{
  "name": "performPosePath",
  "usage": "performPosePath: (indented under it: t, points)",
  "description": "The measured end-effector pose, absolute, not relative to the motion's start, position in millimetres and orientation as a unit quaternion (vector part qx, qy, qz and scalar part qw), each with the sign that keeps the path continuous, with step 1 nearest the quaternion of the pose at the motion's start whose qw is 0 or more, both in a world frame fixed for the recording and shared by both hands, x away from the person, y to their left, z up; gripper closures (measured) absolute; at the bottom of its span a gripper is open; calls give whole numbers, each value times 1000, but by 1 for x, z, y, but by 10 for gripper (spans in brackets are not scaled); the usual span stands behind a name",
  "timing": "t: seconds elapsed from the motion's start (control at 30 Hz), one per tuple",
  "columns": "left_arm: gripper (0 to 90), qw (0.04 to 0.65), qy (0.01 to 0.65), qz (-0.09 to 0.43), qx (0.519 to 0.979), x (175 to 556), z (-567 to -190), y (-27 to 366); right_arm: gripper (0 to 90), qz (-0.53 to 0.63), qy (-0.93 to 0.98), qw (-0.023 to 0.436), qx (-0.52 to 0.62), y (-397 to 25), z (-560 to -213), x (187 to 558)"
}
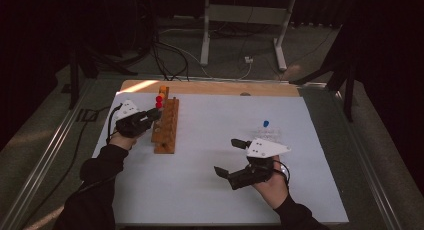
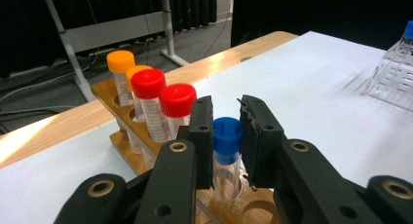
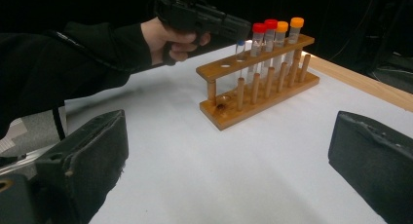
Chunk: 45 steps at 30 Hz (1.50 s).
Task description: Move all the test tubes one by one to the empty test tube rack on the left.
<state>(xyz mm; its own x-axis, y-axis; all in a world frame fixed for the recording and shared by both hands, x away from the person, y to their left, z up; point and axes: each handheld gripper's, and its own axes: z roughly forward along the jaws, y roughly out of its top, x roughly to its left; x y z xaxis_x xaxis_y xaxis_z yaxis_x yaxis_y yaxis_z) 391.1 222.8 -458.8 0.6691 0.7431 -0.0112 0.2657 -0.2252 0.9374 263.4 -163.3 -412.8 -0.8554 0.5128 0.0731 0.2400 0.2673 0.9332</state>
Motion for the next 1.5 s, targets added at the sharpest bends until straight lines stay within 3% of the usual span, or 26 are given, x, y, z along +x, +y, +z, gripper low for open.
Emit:
performPosePath:
  t: [0.53, 0.9, 1.03, 1.1, 1.17, 1.23, 1.43, 1.5]
  points:
    - [773, 529, 339, 250, 737, 389, -463, 224, 11, 556, 787, 118, 239, -163, -413, 263]
    - [745, 526, 341, 235, 743, 390, -464, 224, 11, 558, 786, 115, 241, -163, -412, 263]
    - [508, 544, 333, 220, 738, 386, -454, 226, 11, 573, 777, 126, 227, -166, -410, 264]
    - [385, 549, 327, 213, 739, 382, -447, 226, 10, 580, 770, 153, 215, -168, -407, 264]
    - [273, 556, 323, 206, 738, 377, -441, 226, 11, 581, 771, 146, 218, -171, -403, 266]
    - [192, 559, 319, 202, 738, 370, -436, 227, 10, 582, 767, 161, 217, -176, -399, 267]
    - [21, 581, 294, 176, 739, 349, -431, 231, 11, 565, 771, 157, 248, -200, -389, 283]
    - [21, 585, 289, 172, 738, 342, -432, 232, 11, 562, 769, 159, 260, -211, -391, 290]
